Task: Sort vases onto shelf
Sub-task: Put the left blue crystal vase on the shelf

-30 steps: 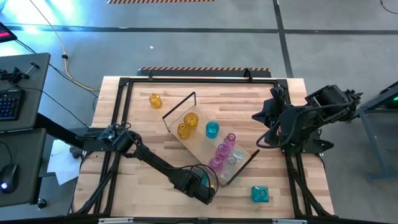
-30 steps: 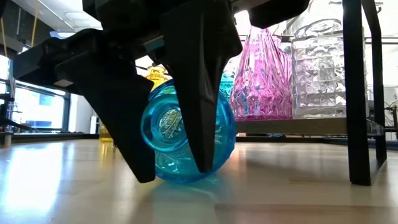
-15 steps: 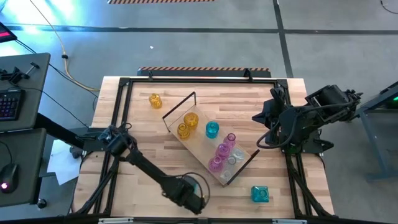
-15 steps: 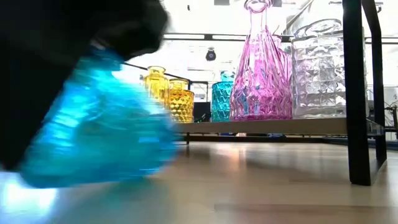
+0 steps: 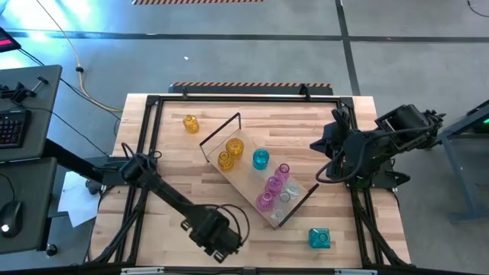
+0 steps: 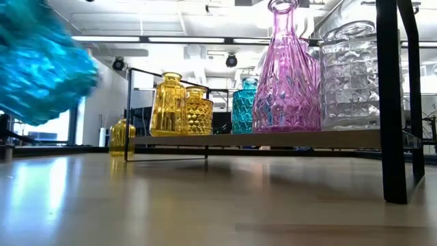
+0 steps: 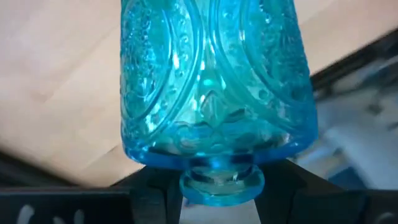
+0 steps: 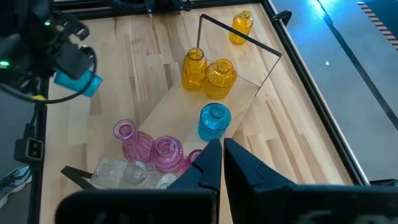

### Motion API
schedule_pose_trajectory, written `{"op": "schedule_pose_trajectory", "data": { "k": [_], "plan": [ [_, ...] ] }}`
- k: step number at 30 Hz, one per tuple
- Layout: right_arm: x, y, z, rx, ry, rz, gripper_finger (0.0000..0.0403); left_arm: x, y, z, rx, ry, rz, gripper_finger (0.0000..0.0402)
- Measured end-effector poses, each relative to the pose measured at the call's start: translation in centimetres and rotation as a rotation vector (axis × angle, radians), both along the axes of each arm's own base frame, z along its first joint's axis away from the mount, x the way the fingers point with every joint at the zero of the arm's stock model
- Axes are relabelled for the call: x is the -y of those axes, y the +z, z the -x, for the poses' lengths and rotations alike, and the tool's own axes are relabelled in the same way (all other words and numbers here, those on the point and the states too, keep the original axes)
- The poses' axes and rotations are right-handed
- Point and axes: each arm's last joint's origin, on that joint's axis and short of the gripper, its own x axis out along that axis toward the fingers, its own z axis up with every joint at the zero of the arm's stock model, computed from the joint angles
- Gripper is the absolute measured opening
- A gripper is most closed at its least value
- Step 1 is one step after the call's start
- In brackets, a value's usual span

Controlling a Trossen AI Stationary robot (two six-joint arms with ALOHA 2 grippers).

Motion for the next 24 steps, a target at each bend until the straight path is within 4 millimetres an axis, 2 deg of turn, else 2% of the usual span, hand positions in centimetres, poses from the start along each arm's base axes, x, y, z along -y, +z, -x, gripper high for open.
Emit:
{"op": "schedule_pose_trajectory", "data": {
  "k": [13,19,24],
  "plan": [
    [-0.9,0.0,0.4,0.005,0.040,-0.003,0.0000,-1.6,0.9,2.5,-0.264,-0.355,0.195,0.0130],
    [-0.9,0.0,0.4,0.007,0.034,-0.007,0.0000,-2.3,-0.7,2.9,-0.305,-0.416,0.280,0.0130],
    [-0.9,0.0,0.4,0.010,0.023,-0.018,0.0000,-2.7,-1.9,3.3,-0.338,-0.430,0.280,0.0130]
  ]
}}
